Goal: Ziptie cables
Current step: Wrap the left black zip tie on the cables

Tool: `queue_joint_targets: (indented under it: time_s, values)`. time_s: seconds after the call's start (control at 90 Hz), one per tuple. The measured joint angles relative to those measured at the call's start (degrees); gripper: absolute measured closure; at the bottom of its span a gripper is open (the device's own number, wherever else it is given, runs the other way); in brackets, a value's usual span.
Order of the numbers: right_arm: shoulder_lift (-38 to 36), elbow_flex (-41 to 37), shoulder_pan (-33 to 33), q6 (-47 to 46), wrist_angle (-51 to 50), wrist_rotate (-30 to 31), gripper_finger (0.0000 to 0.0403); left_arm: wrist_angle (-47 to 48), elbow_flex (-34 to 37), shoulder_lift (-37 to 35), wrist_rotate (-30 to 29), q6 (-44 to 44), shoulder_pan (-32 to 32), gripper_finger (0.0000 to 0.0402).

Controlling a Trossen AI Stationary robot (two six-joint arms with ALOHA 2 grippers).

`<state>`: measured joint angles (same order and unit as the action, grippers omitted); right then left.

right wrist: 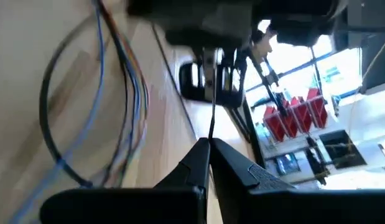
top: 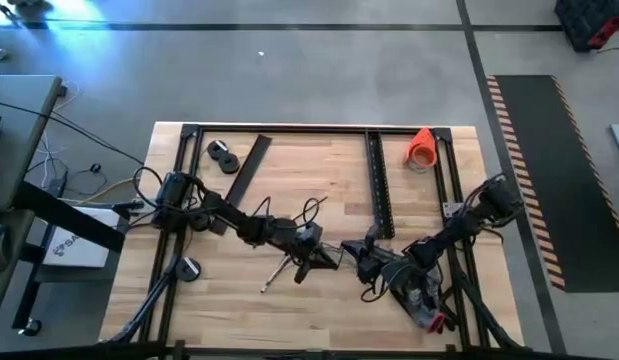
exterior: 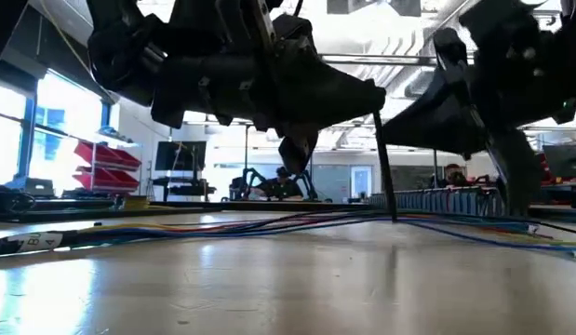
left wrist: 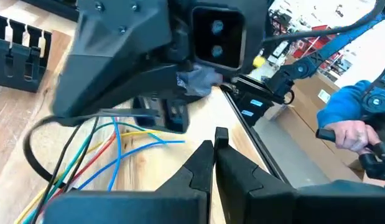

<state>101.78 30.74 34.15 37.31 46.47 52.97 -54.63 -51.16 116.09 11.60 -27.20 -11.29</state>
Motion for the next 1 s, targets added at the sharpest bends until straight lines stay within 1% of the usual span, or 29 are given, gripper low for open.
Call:
queue_joint_targets:
  time_s: [0.167,0.6,0.7,1.0]
  values:
    - [0.00,1.03,-0.83,2.44,-0.32,-3.49,0.0403,0.00,0.00,0.00,0.07,-0.05,0.00,0.0402]
    - [0.02,1.08,-0.57,6.73,1.85,-4.17,0.0403,0.44,-0.02,0.00,0.55,-0.19,0.00,0.0402]
    - [0.02,1.08,-0.88,6.73,1.65,-5.69,0.0403,0.46,-0.02,0.00,0.55,-0.20,0.00,0.0402]
    - [0.02,1.08,-1.23,6.89,1.37,-5.72,0.0403,0.59,-0.01,0.00,0.52,-0.20,0.00,0.0402]
